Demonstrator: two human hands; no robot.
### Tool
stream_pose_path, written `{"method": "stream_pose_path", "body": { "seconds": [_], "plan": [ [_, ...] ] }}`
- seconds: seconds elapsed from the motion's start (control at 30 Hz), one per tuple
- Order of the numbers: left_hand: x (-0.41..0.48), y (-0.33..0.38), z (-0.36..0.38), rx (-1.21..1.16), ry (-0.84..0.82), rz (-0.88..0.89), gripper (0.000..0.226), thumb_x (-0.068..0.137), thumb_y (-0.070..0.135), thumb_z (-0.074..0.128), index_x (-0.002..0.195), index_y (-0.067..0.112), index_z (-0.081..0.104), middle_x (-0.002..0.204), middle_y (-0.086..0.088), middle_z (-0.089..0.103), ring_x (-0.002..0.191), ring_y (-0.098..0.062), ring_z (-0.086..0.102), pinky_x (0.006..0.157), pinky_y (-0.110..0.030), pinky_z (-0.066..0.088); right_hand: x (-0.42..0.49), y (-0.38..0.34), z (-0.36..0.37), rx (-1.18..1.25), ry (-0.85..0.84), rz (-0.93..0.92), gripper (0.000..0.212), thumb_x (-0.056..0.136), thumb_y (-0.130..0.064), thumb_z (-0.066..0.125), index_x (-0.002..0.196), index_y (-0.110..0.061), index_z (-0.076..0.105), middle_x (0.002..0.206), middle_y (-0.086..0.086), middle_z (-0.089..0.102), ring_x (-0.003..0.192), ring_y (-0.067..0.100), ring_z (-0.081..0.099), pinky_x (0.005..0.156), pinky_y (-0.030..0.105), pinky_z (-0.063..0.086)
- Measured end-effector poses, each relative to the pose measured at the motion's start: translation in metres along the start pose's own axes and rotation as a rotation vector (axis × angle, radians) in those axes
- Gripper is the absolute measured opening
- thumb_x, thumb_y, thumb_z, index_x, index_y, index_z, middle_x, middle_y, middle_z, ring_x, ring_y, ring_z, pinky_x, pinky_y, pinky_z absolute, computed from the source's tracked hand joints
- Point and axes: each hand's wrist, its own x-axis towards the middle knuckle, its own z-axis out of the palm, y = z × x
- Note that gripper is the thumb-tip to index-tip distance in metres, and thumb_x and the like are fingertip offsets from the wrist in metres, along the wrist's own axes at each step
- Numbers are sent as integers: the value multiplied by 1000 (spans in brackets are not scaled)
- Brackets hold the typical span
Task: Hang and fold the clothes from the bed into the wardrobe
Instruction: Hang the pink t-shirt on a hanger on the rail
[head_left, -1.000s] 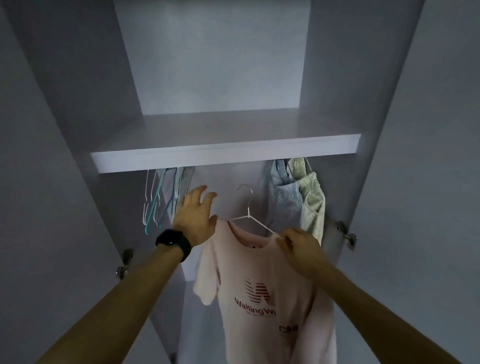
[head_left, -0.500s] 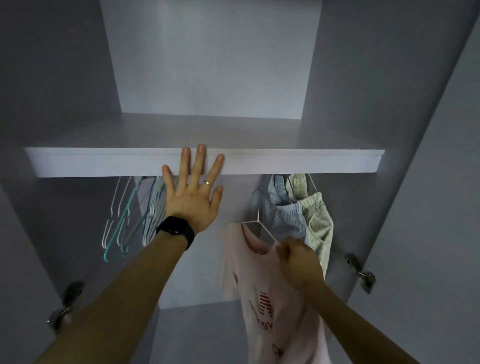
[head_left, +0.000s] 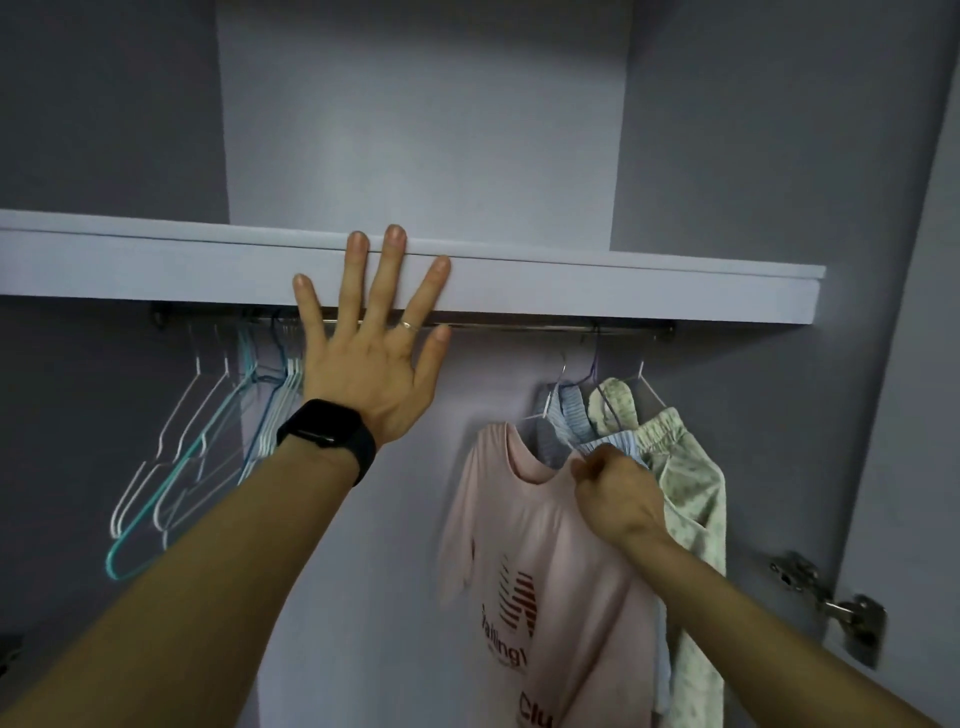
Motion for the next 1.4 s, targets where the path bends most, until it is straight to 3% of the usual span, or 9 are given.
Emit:
{"method": "stream_pose_path", "body": {
  "seconds": [0.2, 0.33, 0.5, 0.63, 0.8, 1.03, 1.13, 1.27, 1.4],
  "plan": [
    [2, 1, 2, 3, 14, -22, 63, 100, 58, 13, 156, 41, -11, 166, 2, -19, 152, -26, -19, 115, -66, -9, 61, -37, -10, 2, 98, 85, 36, 101, -33, 48, 121, -6, 61, 127, 23, 63, 120, 41, 57, 96, 39, 46],
    [1, 0, 3, 4, 20, -25, 64, 99, 59, 14, 156, 41, -11, 166, 1, -18, 152, -27, -18, 115, -66, -9, 81, -50, 1, -43, 142, 76, 35, 100, -28, 50, 123, -3, 62, 124, 23, 64, 116, 40, 60, 92, 40, 49],
    [0, 3, 2, 6, 23, -17, 66, 100, 58, 15, 156, 40, -13, 166, -1, -19, 152, -28, -18, 115, -67, -9, 83, -37, 30, -89, 67, 99, 37, 99, -24, 50, 129, -3, 53, 131, 23, 59, 123, 42, 55, 98, 44, 47],
    [2, 0, 2, 1, 27, -5, 66, 100, 58, 17, 157, 38, -10, 166, -3, -16, 153, -30, -15, 115, -68, -7, 71, -23, 39, -176, 14, 14, 41, 101, -31, 44, 131, -3, 47, 131, 24, 55, 120, 45, 55, 96, 49, 47],
    [0, 3, -3, -5, 2, -7, 67, 100, 57, 22, 158, 37, -6, 167, -4, -11, 153, -32, -10, 115, -69, -4, 47, -2, 29, -475, 20, -54, 34, 99, -22, 33, 122, -12, 57, 116, 16, 67, 107, 39, 64, 87, 43, 50],
    [-3, 6, -15, -16, -102, -33, 67, 101, 57, 24, 158, 37, -6, 167, -3, -14, 153, -31, -13, 115, -71, 0, 57, 2, -3, -614, -71, -4, 38, 100, -17, 35, 123, -14, 65, 120, 14, 68, 112, 34, 64, 92, 41, 50],
    [-4, 7, -17, -11, -153, -50, 69, 100, 57, 25, 158, 36, -6, 166, -3, -17, 152, -31, -15, 115, -71, 2, 50, 4, -9, -533, -147, -43, 40, 98, -23, 38, 135, -18, 51, 119, 14, 66, 109, 38, 63, 91, 44, 48],
    [-1, 10, -29, 0, -269, -76, 71, 100, 56, 27, 158, 36, -9, 165, -3, -22, 151, -32, -18, 115, -72, 3, 18, 0, -31, -489, -294, -149, 69, 96, -24, 45, 158, -33, 15, 141, 8, 50, 117, 35, 58, 86, 43, 51],
    [9, 19, -55, 0, -450, -134, 80, 98, 57, 32, 154, 38, -22, 161, -2, -33, 149, -32, -27, 115, -71, 3, -28, -7, -66, -395, -400, -99, 63, 98, -29, 45, 157, -28, 23, 153, 8, 38, 131, 37, 48, 95, 47, 51]
  ]
}}
